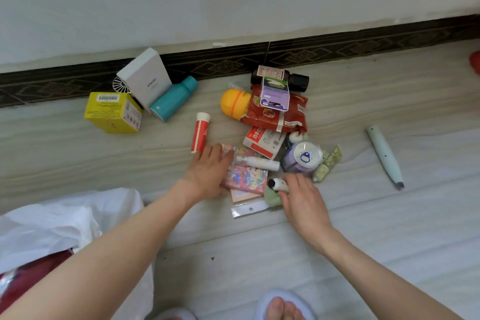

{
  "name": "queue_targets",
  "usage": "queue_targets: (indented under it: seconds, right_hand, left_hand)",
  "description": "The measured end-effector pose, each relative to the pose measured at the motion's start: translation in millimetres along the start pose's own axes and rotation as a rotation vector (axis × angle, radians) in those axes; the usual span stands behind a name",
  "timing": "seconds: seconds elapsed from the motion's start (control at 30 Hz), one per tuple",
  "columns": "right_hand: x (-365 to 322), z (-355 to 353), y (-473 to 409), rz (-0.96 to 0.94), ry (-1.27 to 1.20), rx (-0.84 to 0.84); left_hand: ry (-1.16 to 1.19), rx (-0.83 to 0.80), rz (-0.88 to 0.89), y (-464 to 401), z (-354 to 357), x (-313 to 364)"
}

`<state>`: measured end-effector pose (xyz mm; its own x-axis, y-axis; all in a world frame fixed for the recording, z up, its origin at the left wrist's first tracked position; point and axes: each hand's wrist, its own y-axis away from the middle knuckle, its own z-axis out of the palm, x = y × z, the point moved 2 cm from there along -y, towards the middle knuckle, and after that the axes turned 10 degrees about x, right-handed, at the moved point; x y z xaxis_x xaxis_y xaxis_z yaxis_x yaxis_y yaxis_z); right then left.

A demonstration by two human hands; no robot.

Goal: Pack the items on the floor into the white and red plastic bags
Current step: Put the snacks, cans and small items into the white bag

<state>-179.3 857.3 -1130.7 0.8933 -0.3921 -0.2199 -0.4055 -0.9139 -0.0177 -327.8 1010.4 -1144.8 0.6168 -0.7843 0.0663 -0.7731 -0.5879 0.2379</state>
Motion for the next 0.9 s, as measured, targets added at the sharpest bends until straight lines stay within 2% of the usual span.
queue_targets:
  seconds: [0.2, 0.33, 0.5, 0.6, 0.73, 0.9]
  right_hand:
    - [10, 7, 11, -0.007, -0.035, -0.081]
    - [12, 2, 16, 0.039, -0.078, -0.029]
    - [6, -9, 24, 0.370, -0.458, 0.096]
    - [-5, -19, 37, 0.454, -0.554, 0.161]
    - [-22, -40, 61, 0.441, -0.613, 0.164]
    - [-63, -106, 71, 0.370, -0.707, 0.238]
  left_hand:
    - [0.242, -0.031, 0.001, -3, 2, -12]
    - [0.362, -0.019, -0.052, 16, 2, -5]
    - [0.515, 0.048, -0.164, 38, -16, 9]
    - [0.568, 0.108, -0.232, 57, -34, 19]
    - [0.595, 0.182, -0.262, 91, -67, 31]
    - [0.540, 0.382, -0.249, 158, -133, 29]
